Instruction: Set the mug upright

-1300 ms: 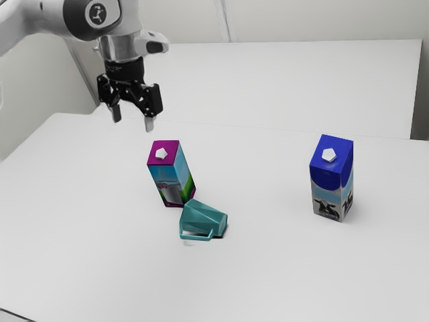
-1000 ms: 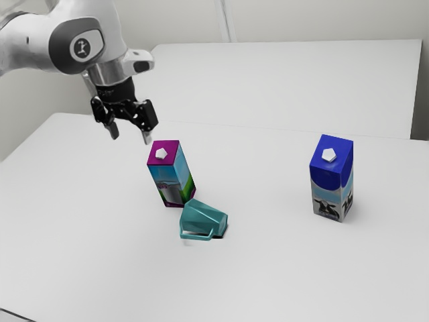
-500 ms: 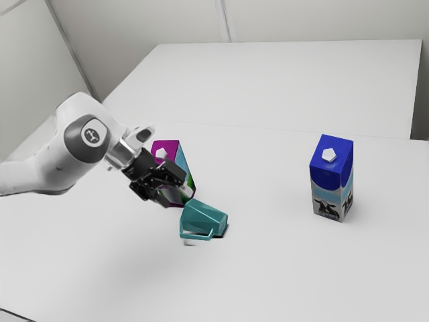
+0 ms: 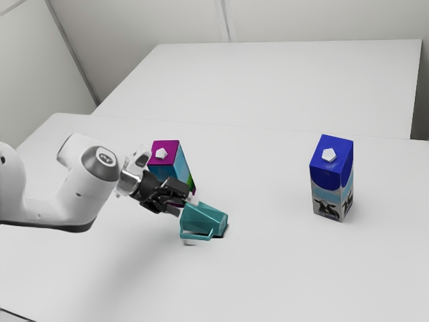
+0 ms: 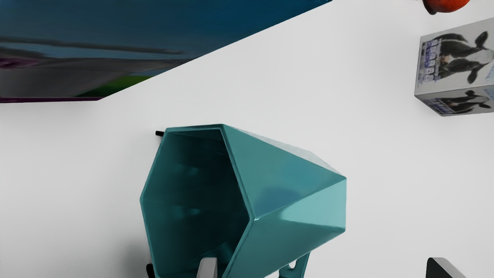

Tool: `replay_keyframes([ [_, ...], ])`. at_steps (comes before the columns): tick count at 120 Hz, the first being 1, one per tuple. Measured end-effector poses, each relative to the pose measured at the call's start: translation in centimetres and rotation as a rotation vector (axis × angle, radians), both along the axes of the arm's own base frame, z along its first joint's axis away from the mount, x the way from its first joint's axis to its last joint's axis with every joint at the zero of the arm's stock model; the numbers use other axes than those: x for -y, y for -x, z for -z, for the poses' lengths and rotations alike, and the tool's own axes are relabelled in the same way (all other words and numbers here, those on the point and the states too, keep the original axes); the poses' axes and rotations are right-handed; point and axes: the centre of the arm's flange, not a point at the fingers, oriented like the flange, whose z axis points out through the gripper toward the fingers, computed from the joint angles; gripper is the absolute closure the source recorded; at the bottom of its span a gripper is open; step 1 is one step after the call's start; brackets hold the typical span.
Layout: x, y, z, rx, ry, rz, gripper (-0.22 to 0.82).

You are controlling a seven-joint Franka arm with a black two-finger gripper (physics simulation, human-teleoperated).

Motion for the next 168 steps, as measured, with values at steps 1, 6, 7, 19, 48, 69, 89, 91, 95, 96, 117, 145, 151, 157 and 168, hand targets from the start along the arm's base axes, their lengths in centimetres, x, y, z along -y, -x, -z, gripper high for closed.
replay_keyframes([
  [1,0.0,0.0,0.1,0.001,0.000,0.000,0.02],
  [6,-0.1,0.0,0.7,0.009,-0.002,0.004,0.02],
  [7,-0.1,-0.1,0.7,0.011,-0.003,0.005,0.02],
  [19,-0.5,-0.1,1.8,0.028,-0.014,0.018,0.02],
  [48,-0.7,-0.3,2.8,0.085,-0.015,0.045,0.02],
  [69,-0.1,-0.3,2.5,0.133,-0.010,0.074,0.02],
  [89,1.3,-0.1,3.0,0.164,0.054,0.041,0.02],
  [91,1.4,0.0,3.0,0.167,0.058,0.042,0.02],
  [95,1.5,0.0,3.0,0.174,0.062,0.043,0.02],
  [96,1.5,0.0,3.1,0.175,0.063,0.043,0.02],
  [117,1.5,0.1,3.3,0.203,0.077,0.039,0.31],
  [145,2.3,-0.1,2.0,0.264,0.084,0.071,0.66],
  [151,2.7,-0.2,1.6,0.279,0.087,0.082,0.70],
  [157,3.2,-0.4,1.1,0.294,0.090,0.094,0.72],
  [168,4.0,-0.6,0.5,0.317,0.090,0.117,0.74],
])
